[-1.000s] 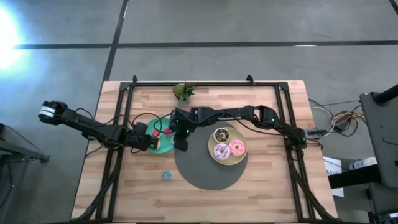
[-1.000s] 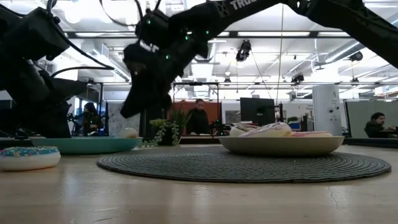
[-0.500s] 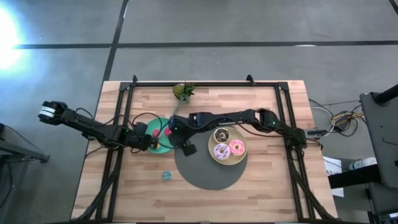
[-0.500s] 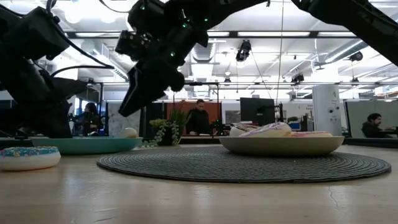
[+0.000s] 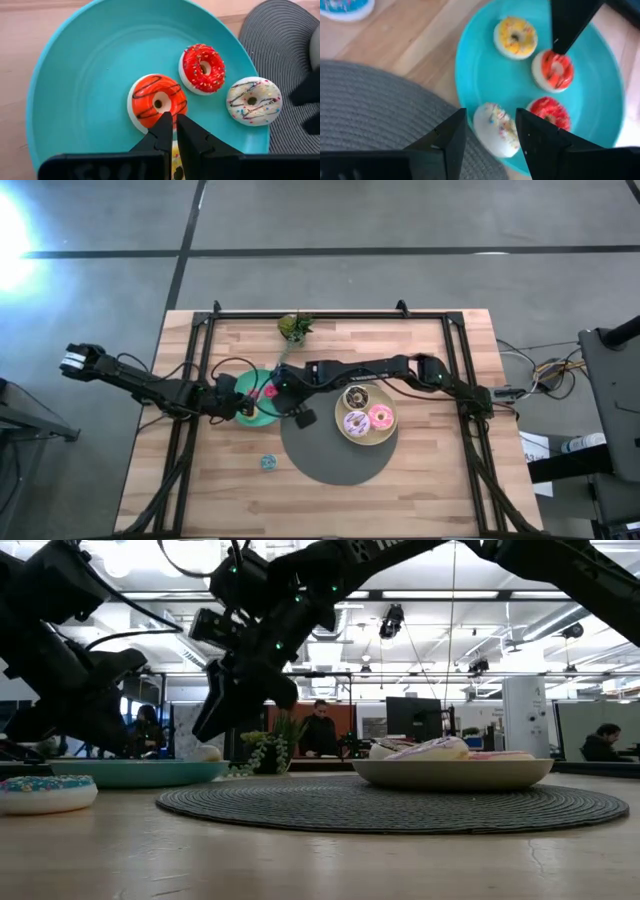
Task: Pick & Place donuts
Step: Put the white doughnut on the green plate
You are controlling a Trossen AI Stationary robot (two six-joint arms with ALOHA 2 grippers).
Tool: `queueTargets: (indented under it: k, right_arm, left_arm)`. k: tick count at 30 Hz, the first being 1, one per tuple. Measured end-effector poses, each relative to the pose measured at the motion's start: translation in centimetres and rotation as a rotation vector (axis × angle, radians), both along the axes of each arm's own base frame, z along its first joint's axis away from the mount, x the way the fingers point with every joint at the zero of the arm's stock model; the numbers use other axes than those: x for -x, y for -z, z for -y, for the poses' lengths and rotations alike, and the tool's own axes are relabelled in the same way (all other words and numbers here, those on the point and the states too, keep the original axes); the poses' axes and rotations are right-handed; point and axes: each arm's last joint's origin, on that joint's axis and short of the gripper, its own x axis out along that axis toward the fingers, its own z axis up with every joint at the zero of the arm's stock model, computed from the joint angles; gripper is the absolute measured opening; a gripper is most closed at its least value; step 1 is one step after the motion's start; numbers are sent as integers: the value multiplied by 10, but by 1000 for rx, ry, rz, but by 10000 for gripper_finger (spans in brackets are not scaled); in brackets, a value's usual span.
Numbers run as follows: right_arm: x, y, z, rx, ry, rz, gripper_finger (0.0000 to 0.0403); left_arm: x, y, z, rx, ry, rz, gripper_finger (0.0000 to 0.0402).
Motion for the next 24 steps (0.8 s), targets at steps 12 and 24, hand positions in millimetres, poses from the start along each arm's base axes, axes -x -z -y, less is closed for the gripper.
queueTargets:
  k: [12, 24]
  right_arm:
    - [-1, 9, 2, 0, 5, 32, 159]
    - [-1, 24, 5, -4, 15, -7, 130]
  left_arm:
    - [-5, -12, 1, -13, 23, 30, 0]
    - [-5, -13, 1, -21, 20, 17, 0]
